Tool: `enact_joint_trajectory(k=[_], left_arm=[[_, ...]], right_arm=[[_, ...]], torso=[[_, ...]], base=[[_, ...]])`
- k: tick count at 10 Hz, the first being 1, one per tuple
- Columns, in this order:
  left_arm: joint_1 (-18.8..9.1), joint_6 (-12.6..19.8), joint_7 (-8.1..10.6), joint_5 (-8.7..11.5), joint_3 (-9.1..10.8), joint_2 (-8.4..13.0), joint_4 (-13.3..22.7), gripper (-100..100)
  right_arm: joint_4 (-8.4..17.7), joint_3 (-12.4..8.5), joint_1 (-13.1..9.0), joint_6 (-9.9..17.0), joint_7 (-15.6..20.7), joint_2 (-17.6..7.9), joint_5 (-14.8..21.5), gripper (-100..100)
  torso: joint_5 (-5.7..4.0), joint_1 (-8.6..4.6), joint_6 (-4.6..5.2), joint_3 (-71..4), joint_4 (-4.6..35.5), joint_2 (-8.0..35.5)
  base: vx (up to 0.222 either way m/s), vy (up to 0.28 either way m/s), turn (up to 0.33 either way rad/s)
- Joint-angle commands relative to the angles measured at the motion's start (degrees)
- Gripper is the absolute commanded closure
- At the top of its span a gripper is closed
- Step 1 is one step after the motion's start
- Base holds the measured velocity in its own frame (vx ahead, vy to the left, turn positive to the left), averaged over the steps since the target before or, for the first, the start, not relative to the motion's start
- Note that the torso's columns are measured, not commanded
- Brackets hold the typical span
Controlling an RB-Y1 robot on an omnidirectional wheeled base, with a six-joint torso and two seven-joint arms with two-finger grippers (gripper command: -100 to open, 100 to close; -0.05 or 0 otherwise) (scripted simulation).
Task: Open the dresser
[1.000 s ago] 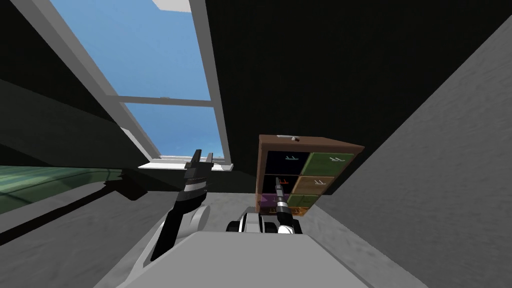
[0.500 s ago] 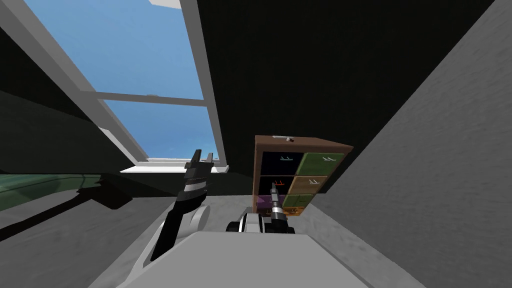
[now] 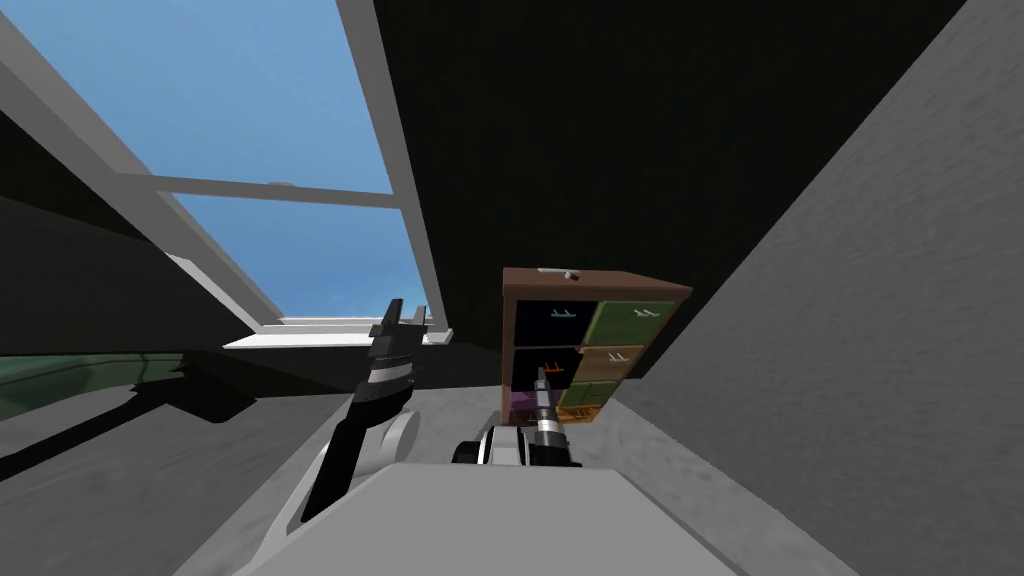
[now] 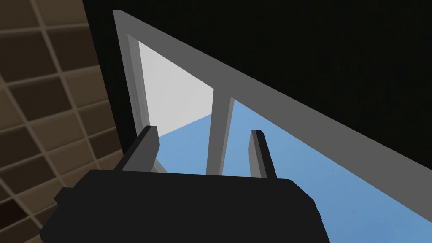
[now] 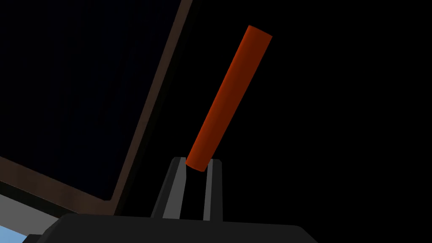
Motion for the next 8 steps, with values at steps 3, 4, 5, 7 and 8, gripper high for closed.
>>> enact_joint_trajectory(k=[3, 4, 5, 7, 8], left_arm=[[0.0, 0.0, 0.0, 0.0, 0.0, 0.0, 0.0, 0], [0.0, 0.0, 0.0, 0.0, 0.0, 0.0, 0.0, 0], [0.0, 0.0, 0.0, 0.0, 0.0, 0.0, 0.0, 0], [0.0, 0.0, 0.0, 0.0, 0.0, 0.0, 0.0, 0], [0.0, 0.0, 0.0, 0.0, 0.0, 0.0, 0.0, 0]], right_arm=[[-0.9, 0.7, 0.9, 0.6, 1.2, -0.1, -0.2, 100], [-1.2, 0.9, 1.2, 0.6, 1.4, -0.3, -0.1, 100], [-1.6, 1.1, 1.4, 0.7, 1.6, -0.4, -0.1, 100], [-4.1, 1.0, 1.9, 2.7, 4.5, 0.5, -0.9, -100], [-5.2, 0.8, 2.1, 3.7, 5.9, 1.0, -1.4, -100]], torso=[[0.11, 0.15, -0.05, -0.4, 0.0, -0.5], [0.07, 0.07, -0.02, -0.2, 0.0, -0.3], [0.07, 0.03, 0.01, -0.2, 0.1, -0.3], [0.08, 0.04, 0.03, -0.2, 0.1, -0.3], [0.09, 0.11, -0.04, -0.4, 0.0, -0.6]], base=[[-0.136, -0.02, -0.015], [-0.185, -0.025, -0.016], [-0.191, -0.03, -0.031], [-0.144, -0.013, -0.054], [-0.001, -0.021, -0.06]])
